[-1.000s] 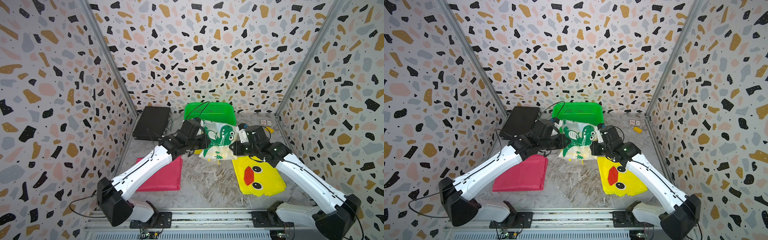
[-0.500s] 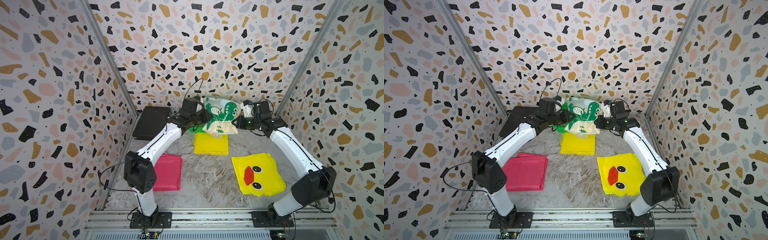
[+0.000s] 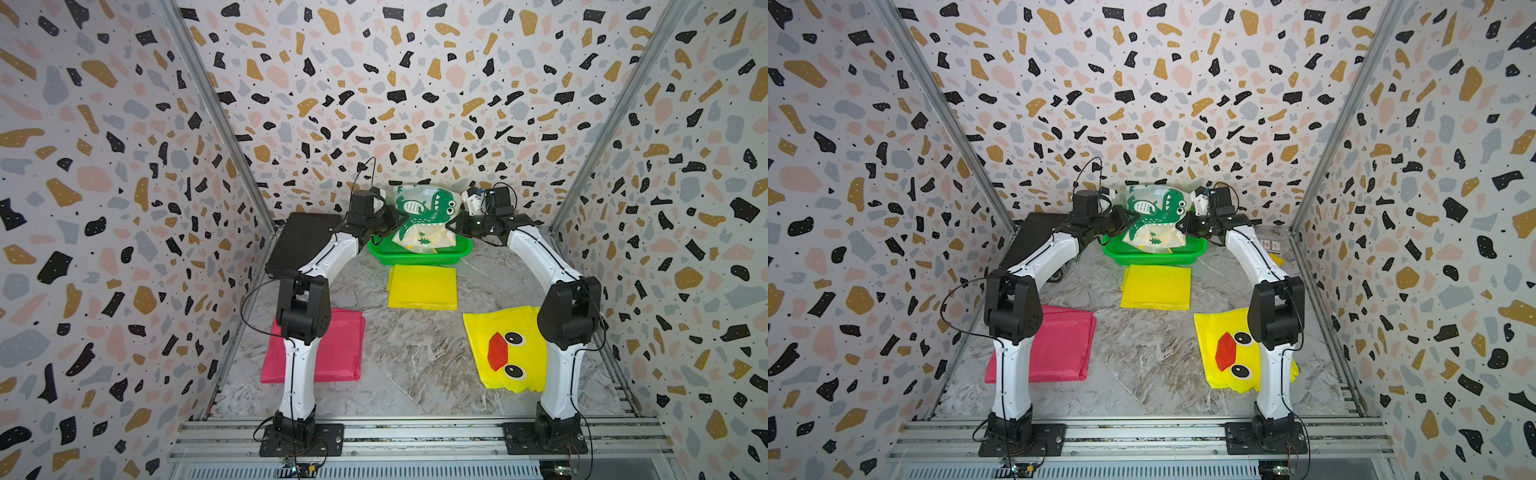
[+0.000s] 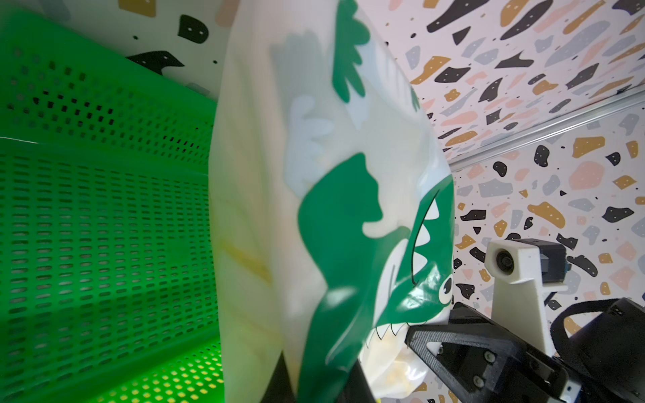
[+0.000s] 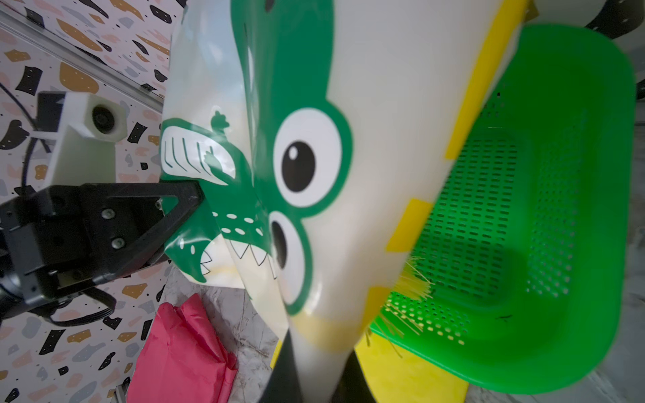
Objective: Put the folded raincoat in the basket
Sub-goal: Place the raincoat in the basket.
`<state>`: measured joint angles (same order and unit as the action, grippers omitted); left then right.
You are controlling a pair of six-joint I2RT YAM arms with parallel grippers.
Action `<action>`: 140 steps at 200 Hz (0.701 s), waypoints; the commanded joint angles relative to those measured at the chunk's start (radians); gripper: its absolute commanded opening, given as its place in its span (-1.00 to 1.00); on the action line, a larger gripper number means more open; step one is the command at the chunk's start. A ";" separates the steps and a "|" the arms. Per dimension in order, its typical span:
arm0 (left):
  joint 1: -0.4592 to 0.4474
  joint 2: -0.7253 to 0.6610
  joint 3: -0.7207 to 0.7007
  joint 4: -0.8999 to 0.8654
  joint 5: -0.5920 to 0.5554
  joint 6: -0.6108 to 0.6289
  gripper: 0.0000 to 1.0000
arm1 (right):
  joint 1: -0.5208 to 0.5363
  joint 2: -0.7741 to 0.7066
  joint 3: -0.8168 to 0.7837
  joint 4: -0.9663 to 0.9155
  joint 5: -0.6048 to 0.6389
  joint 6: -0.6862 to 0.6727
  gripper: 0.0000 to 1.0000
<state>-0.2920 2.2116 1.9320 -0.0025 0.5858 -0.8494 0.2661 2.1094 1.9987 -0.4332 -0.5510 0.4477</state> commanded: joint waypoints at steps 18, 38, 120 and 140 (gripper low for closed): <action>0.031 0.082 0.077 0.182 0.054 -0.022 -0.83 | -0.008 0.086 0.101 -0.008 -0.076 0.015 -1.00; 0.039 0.137 0.108 0.152 0.062 0.000 -0.80 | -0.014 0.129 0.104 0.012 -0.076 0.020 -1.00; 0.080 0.201 0.216 -0.111 0.020 0.206 0.01 | -0.044 0.167 0.142 -0.039 -0.007 -0.041 0.14; 0.081 0.191 0.262 -0.243 -0.034 0.287 0.34 | -0.047 0.152 0.197 -0.114 0.049 -0.098 0.20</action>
<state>-0.2173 2.4344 2.1174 -0.1314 0.6014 -0.6811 0.2249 2.3219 2.1002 -0.4622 -0.5632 0.4232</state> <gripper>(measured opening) 0.602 0.588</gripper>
